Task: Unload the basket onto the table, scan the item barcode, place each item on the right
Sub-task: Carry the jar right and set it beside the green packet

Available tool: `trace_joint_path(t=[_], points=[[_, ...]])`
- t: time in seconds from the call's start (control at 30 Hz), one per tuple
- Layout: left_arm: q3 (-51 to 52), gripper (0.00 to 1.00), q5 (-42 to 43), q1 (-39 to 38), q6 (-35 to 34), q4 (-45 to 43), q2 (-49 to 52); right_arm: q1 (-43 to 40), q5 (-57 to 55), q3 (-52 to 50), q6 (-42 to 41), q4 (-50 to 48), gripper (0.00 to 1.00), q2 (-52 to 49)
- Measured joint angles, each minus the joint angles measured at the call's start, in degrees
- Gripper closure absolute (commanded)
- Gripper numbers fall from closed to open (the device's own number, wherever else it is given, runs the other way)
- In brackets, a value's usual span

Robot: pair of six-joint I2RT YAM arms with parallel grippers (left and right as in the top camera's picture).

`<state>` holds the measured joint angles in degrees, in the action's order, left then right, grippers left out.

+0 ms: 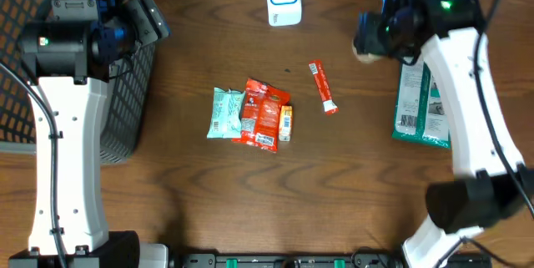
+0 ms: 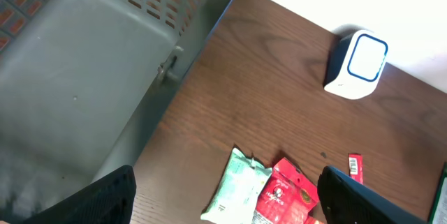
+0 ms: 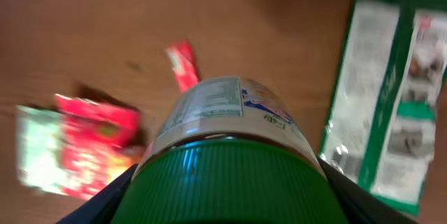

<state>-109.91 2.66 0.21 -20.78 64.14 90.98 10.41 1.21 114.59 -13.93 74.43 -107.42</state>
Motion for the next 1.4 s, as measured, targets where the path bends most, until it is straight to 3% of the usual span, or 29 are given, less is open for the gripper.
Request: trace_joint_path(t=[0.5,0.73,1.1,1.13,1.17,1.23,1.4], points=[[0.0,0.16,0.0,0.0,0.0,0.0,0.0,-8.1,-0.8,-0.3,2.1,0.9,0.99,-24.2],[0.0,0.16,0.0,0.0,0.0,0.0,0.0,-9.6,-0.6,-0.3,3.0,1.7,0.99,-26.3],[0.0,0.16,0.0,0.0,0.0,0.0,0.0,-18.7,-8.1,-0.3,3.4,4.2,0.99,-26.3],[0.0,0.16,0.0,0.0,0.0,0.0,0.0,-19.5,-8.8,-0.3,3.8,4.2,0.96,-26.3],[0.0,0.16,0.0,0.0,0.0,0.0,0.0,-19.8,-9.0,-0.3,4.0,4.2,0.8,-26.3],[0.0,0.16,0.0,0.0,0.0,0.0,0.0,-20.4,-9.5,-0.3,4.2,4.2,0.64,-26.3],[0.0,0.16,0.0,0.0,0.0,0.0,0.0,-20.4,-10.1,-0.3,4.5,4.7,0.59,-26.3]])
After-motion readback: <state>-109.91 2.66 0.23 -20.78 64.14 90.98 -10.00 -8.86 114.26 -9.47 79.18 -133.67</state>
